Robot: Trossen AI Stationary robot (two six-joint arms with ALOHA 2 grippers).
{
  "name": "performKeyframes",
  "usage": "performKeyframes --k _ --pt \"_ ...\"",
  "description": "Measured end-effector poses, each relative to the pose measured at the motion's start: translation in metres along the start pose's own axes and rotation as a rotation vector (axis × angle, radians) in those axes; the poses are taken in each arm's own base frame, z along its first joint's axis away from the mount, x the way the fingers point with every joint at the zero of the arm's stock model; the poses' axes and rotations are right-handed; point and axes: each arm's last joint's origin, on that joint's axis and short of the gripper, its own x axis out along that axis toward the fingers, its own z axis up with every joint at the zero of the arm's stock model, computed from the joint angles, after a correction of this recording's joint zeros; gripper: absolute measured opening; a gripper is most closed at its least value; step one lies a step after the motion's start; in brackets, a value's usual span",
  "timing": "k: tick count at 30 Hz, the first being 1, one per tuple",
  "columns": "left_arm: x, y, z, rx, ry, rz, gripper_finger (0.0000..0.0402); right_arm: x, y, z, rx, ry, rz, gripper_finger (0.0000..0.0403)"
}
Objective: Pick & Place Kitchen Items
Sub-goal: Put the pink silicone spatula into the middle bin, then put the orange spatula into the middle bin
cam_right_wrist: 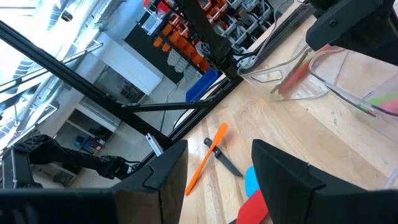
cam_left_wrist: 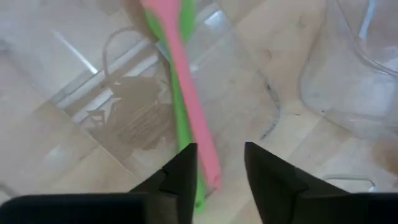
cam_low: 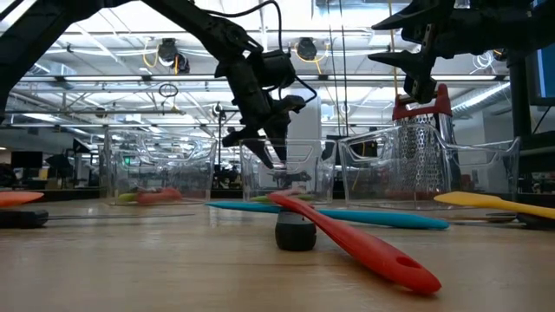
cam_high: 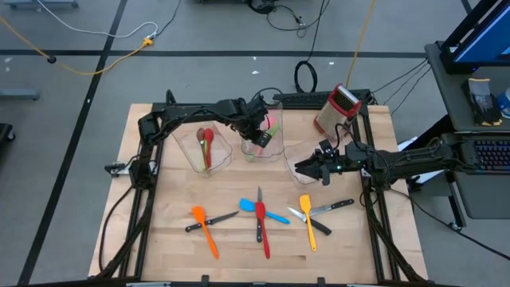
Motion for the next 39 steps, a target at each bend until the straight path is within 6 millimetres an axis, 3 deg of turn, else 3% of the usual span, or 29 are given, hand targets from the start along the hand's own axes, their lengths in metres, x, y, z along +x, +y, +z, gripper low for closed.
performKeyframes --k 8,13,18,22,28,33,39 --pt "-0.014 0.005 0.005 -0.063 -0.007 -0.063 0.0189 0.000 0.000 0.000 0.000 0.000 0.000 0.0171" --pt "-0.049 -0.001 0.006 -0.051 -0.052 -0.148 0.0191 0.000 0.000 0.000 -0.001 0.001 -0.001 0.0171" --pt "-0.096 -0.020 -0.006 -0.036 -0.128 -0.215 0.0191 0.000 0.000 0.000 -0.002 0.001 -0.001 0.0171" --pt "-0.130 -0.042 -0.026 -0.018 -0.152 -0.275 0.0191 0.000 0.000 0.000 -0.002 0.002 -0.001 0.0171" --pt "-0.157 -0.076 -0.069 -0.088 -0.068 -0.331 0.0191 0.000 0.000 0.000 -0.006 0.002 -0.001 0.0171" --pt "-0.159 -0.101 -0.106 -0.180 0.073 -0.309 0.0191 0.000 -0.001 -0.001 -0.006 0.006 -0.006 0.0171" --pt "-0.152 -0.121 -0.155 -0.298 0.172 -0.126 0.0191 0.000 -0.001 -0.001 -0.005 0.009 -0.005 0.0171"
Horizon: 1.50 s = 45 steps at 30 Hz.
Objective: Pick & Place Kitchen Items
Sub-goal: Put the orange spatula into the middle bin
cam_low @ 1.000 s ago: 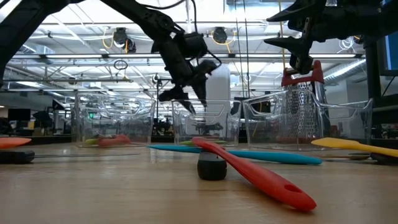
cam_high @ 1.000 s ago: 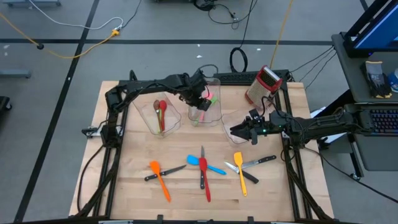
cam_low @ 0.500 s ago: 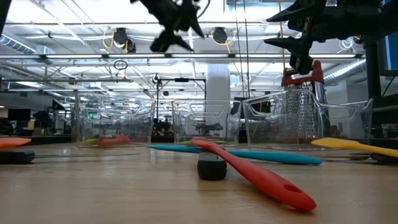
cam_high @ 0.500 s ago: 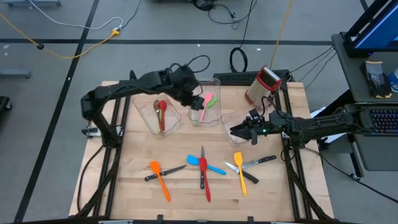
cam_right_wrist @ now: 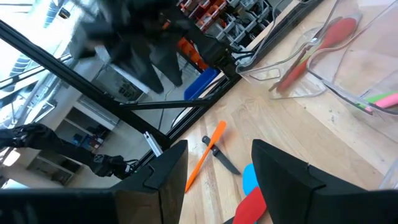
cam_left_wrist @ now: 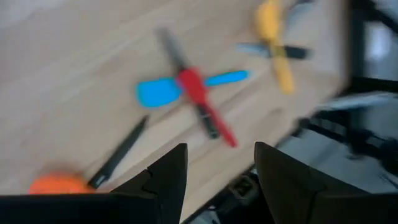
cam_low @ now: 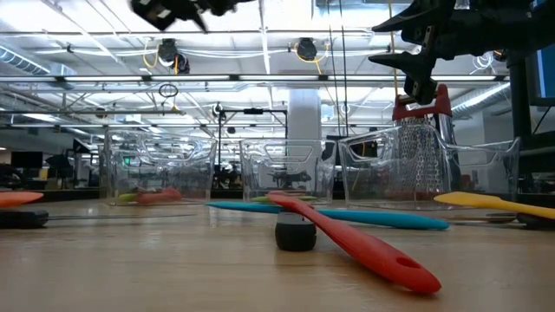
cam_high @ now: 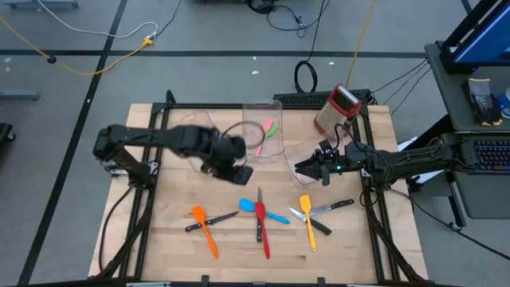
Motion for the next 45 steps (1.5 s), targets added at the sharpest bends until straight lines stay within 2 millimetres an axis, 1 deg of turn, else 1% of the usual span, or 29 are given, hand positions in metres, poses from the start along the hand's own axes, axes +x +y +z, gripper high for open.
performKeyframes --k 5,8,12,16,19,22,26,32,41,45 --pt "0.010 0.006 -0.037 -0.149 -0.041 0.170 0.0191 0.000 0.000 0.000 0.001 0.000 0.000 0.0171" --pt "0.019 0.009 -0.058 -0.217 -0.046 0.224 0.0191 0.000 0.000 0.000 0.002 0.000 0.000 0.0171" --pt "0.036 0.019 -0.084 -0.314 -0.041 0.297 0.0191 0.000 0.000 0.000 0.002 0.001 0.000 0.0171" --pt "0.055 0.034 -0.109 -0.423 -0.015 0.367 0.0191 0.000 0.000 0.000 0.002 0.000 0.000 0.0171" --pt "0.072 0.044 -0.126 -0.500 0.003 0.379 0.0191 0.000 0.000 0.000 0.002 0.001 0.001 0.0171" --pt "0.087 0.051 -0.140 -0.560 0.011 0.352 0.0191 0.000 0.000 0.000 0.002 0.001 0.001 0.0171" --pt "0.106 0.064 -0.152 -0.644 0.019 0.327 0.0191 0.000 0.000 0.000 0.002 0.001 0.001 0.0171" --pt "0.125 0.085 -0.160 -0.723 0.010 0.337 0.0191 0.000 0.000 0.000 0.002 0.001 0.001 0.0171" --pt "0.146 0.105 -0.159 -0.736 0.050 0.287 0.0191 0.000 0.000 0.000 0.002 0.000 0.000 0.0171" --pt "0.150 0.105 -0.160 -0.735 0.084 0.258 0.0191 0.000 0.000 0.000 0.002 0.000 0.000 0.0171"
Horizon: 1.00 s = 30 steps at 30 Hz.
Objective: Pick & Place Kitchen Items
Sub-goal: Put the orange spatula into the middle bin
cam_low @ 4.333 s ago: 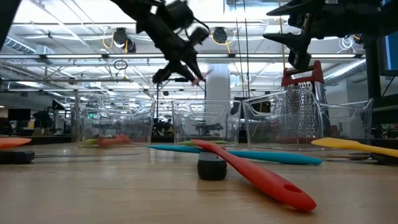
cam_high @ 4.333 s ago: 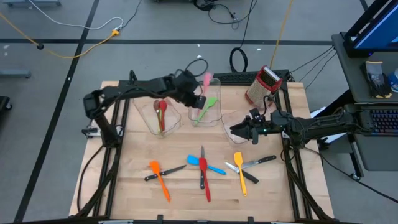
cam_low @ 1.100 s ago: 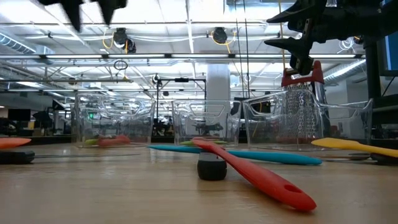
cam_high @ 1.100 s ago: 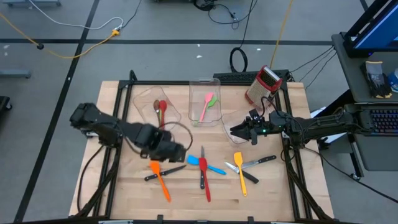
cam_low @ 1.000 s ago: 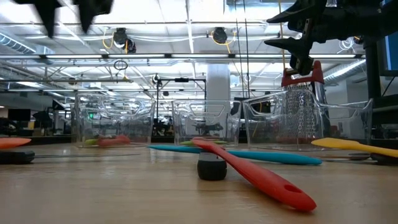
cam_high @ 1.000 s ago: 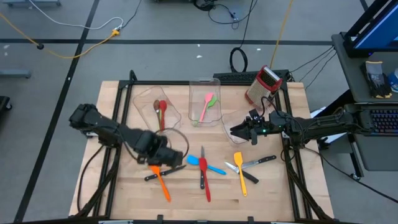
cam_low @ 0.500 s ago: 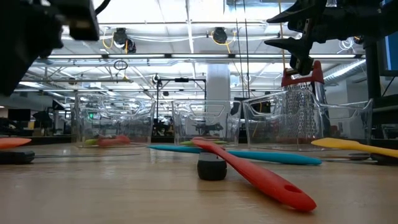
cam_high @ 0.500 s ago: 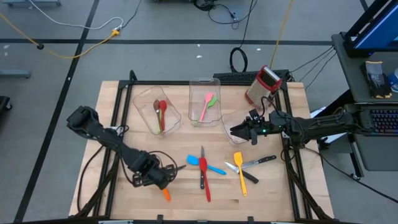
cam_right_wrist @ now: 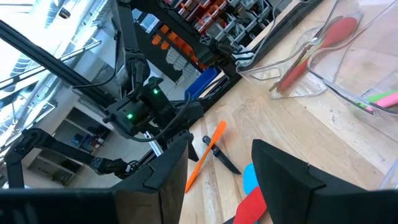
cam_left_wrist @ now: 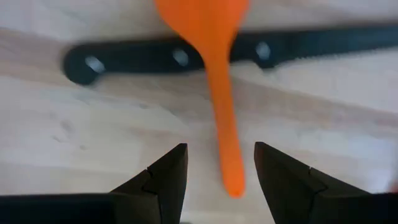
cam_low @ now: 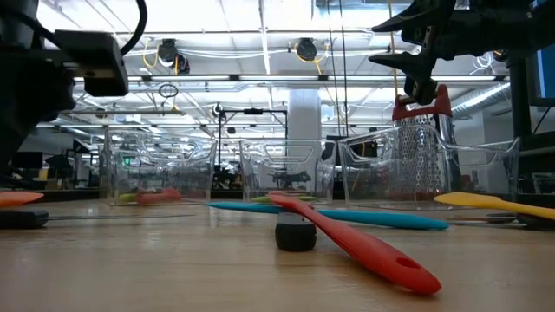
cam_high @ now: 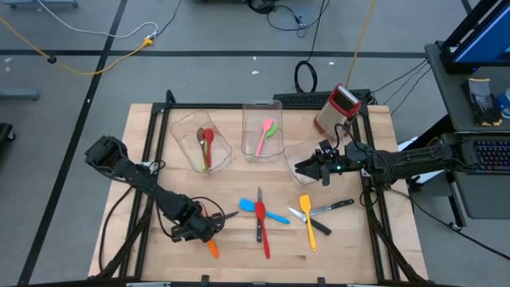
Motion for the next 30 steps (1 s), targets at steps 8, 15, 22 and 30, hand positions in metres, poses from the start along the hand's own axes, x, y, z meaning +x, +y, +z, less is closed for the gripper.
performKeyframes --k 8,15,22,30 --pt "0.001 0.000 0.001 -0.001 -0.011 -0.011 0.0191 0.000 0.000 0.000 0.000 0.000 0.000 0.0171" --pt "0.011 -0.002 0.000 0.000 -0.011 -0.011 0.0191 0.000 0.000 0.000 0.000 0.000 -0.001 0.0171" --pt "0.041 -0.007 -0.001 0.002 0.001 0.015 0.0190 0.000 0.000 0.000 0.000 0.000 0.000 0.0171" --pt "0.046 -0.004 -0.002 0.022 -0.007 0.039 0.0115 0.000 0.000 0.000 0.000 -0.002 -0.003 0.0171"
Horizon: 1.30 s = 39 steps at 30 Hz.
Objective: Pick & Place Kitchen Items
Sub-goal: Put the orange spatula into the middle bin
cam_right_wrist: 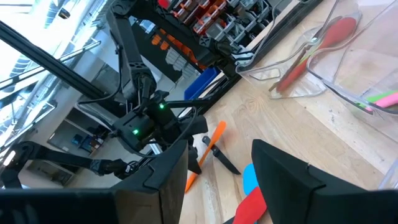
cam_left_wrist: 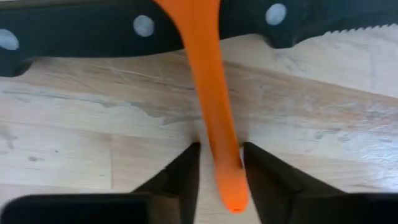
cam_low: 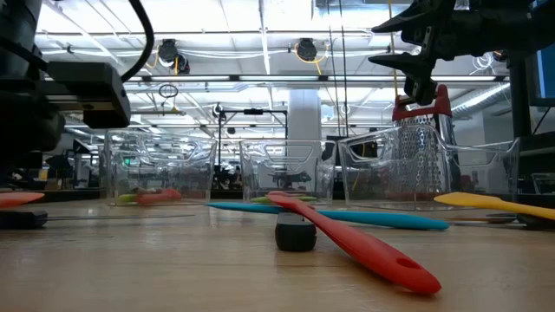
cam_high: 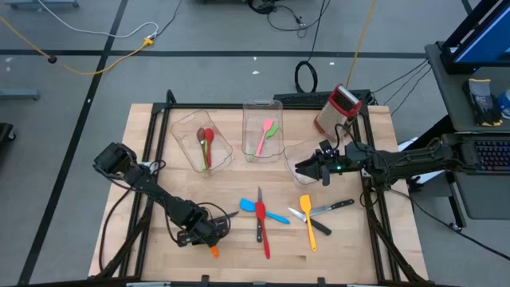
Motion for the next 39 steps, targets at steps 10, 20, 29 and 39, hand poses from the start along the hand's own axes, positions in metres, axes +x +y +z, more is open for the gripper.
performKeyframes --k 10,20,29,39 --pt "0.001 0.007 -0.005 0.008 -0.028 -0.012 0.0021 0.000 0.000 0.000 0.000 0.000 0.000 0.0171" --pt "-0.020 0.007 -0.020 0.023 -0.133 -0.058 0.0018 0.000 0.000 0.000 -0.001 0.000 0.000 0.0171" --pt "-0.060 -0.003 -0.037 0.072 -0.161 -0.203 0.0018 0.000 0.000 0.000 -0.003 0.000 0.000 0.0171" --pt "-0.088 -0.023 -0.050 0.341 -0.353 -0.642 0.0018 0.000 0.000 0.000 -0.033 0.000 0.000 0.0171"
